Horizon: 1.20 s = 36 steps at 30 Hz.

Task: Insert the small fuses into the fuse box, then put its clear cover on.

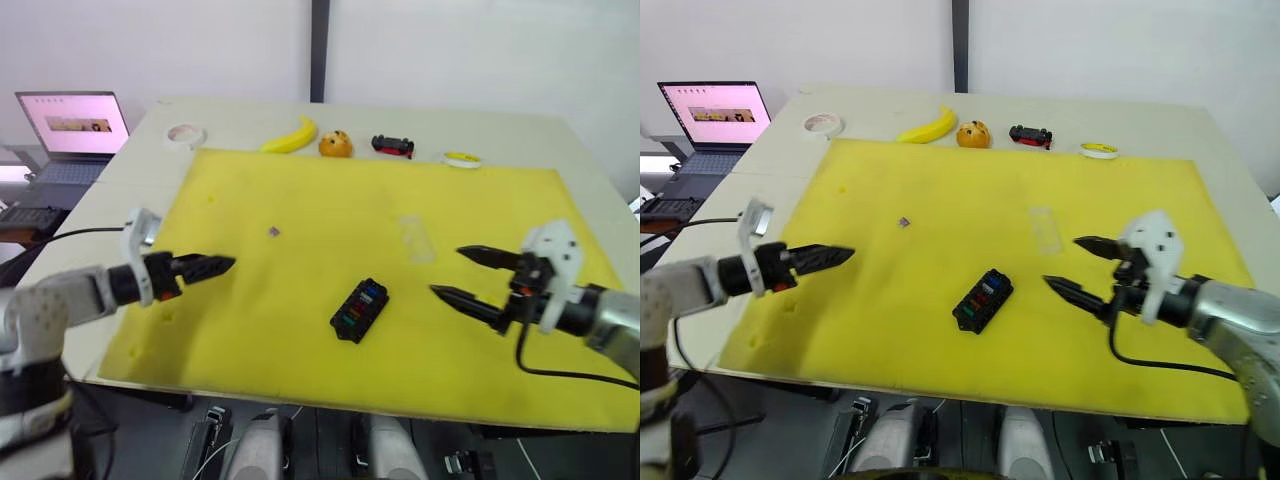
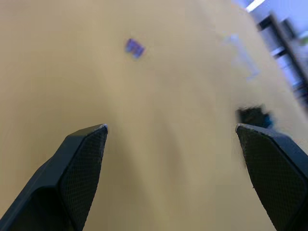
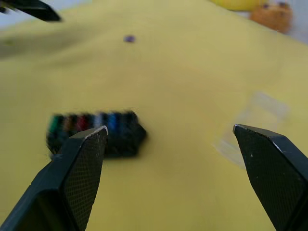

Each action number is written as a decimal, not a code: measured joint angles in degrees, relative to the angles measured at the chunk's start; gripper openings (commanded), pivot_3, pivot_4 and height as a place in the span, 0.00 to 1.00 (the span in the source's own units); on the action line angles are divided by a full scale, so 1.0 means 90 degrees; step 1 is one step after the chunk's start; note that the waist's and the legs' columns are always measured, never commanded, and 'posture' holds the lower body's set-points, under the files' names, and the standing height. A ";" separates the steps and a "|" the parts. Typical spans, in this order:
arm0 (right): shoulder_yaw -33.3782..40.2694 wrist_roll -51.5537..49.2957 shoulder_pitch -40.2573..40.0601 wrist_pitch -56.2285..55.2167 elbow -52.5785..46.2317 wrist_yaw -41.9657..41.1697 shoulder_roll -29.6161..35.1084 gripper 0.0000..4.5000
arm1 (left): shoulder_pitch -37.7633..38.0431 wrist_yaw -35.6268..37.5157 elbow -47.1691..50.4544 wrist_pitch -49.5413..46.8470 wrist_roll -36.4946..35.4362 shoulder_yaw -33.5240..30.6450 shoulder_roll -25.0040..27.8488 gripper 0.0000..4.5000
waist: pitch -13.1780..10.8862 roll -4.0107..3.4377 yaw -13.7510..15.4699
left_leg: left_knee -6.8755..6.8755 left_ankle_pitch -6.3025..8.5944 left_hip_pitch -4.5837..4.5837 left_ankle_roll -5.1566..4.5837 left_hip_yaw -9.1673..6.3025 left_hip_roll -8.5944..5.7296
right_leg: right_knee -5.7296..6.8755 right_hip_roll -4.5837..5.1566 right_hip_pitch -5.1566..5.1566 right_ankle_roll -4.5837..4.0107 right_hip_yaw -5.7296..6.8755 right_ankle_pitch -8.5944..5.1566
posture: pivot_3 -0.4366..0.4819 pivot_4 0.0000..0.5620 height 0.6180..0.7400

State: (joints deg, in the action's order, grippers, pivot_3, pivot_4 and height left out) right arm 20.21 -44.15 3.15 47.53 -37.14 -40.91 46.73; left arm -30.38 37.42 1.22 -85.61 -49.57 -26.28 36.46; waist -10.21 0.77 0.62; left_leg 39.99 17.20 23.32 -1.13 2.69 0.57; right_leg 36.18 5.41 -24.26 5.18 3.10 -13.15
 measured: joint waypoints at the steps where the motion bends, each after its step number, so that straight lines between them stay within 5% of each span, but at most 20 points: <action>1: -0.0219 -0.0063 0.0190 0.0098 -0.0060 0.0151 -0.0110 0.99 | -0.0334 -0.0206 -0.0335 -0.0314 -0.0041 -0.0112 -0.0120 1.00 | 0.0001 0.0001 -0.0007 | 0.0000 0.0000 -0.0002 0.0000 0.0001 -0.0001 | 0.0002 0.0000 0.0000 0.0000 -0.0001 0.0000 | 0.48 0.27 1.00; 12: -0.1658 -0.0358 0.1735 0.0756 -0.0054 0.1477 -0.1127 0.99 | -0.1656 -0.2025 -0.2502 -0.0710 -0.0265 -0.0573 -0.1022 1.00 | 0.0000 0.0005 0.0020 | -0.0003 -0.0009 0.0005 0.0016 0.0001 -0.0008 | 0.0003 0.0009 -0.0007 0.0000 0.0000 0.0000 | 0.48 0.27 1.00; 36: -0.2616 0.0828 0.2203 0.0593 0.0548 0.2016 -0.1832 0.99 | -0.2314 -0.1813 -0.4418 0.0938 0.0381 -0.0532 -0.1715 1.00 | 0.0002 0.0006 0.0016 | -0.0004 -0.0012 0.0006 0.0020 0.0002 -0.0018 | 0.0005 0.0015 -0.0010 0.0000 0.0001 0.0001 | 0.48 0.27 1.00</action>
State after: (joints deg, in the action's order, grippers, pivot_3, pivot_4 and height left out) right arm -3.33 -36.69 22.98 52.87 -32.21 -22.77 30.24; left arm -51.21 21.10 -38.55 -77.16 -46.13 -31.07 21.02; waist -10.20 0.83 0.77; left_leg 39.95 17.10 23.37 -0.95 2.71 0.41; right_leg 36.22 5.55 -24.35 5.18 3.11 -13.14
